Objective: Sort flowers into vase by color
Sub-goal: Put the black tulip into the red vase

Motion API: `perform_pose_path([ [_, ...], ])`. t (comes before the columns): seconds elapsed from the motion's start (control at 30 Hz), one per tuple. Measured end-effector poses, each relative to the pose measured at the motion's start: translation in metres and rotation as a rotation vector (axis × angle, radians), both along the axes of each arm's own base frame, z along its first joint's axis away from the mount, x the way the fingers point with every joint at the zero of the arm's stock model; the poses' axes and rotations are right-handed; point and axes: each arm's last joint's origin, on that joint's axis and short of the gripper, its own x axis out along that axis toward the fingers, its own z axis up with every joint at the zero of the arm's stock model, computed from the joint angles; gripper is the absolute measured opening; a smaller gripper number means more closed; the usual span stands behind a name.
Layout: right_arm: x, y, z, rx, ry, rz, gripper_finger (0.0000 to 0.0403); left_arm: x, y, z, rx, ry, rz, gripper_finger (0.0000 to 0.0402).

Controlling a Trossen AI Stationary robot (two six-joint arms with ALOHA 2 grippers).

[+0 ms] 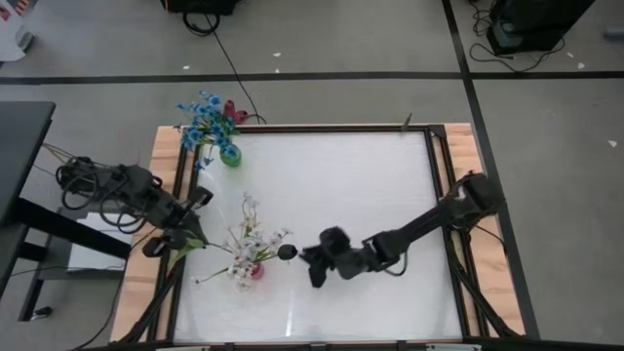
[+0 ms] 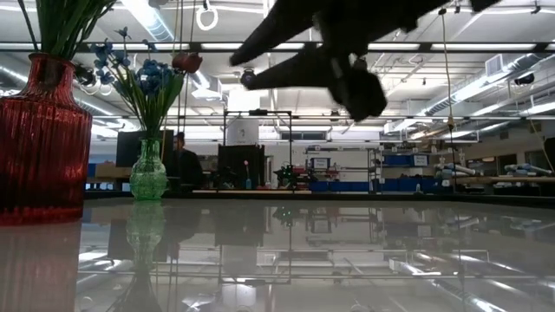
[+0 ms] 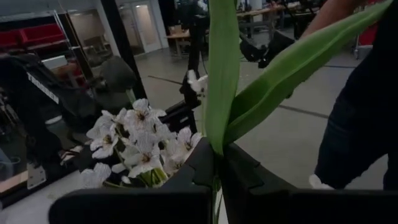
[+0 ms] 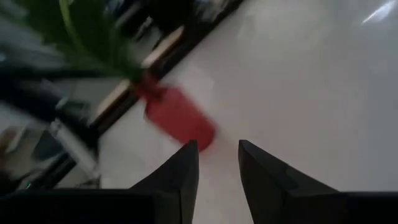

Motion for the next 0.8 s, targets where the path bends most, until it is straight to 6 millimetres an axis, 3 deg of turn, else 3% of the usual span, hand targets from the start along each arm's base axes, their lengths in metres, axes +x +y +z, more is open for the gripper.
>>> perform_pose_path([
  [0.23,0.036,0.009,-0.032,-0.004,-0.071,0.08,0.016,0.008,-0.003,0.003,-0.04,-0.003,0.006,0.0014],
  [0.53,0.099,0.003,-0.032,-0.278,-0.099,0.197,0.0206,0.023,-0.008,0.001,-0.056,0.037,0.016,0.0014],
  [0.8,0.112,-0.005,-0.028,-0.352,-0.097,0.24,0.0209,0.036,-0.013,-0.006,-0.034,0.094,0.018,0.0014],
])
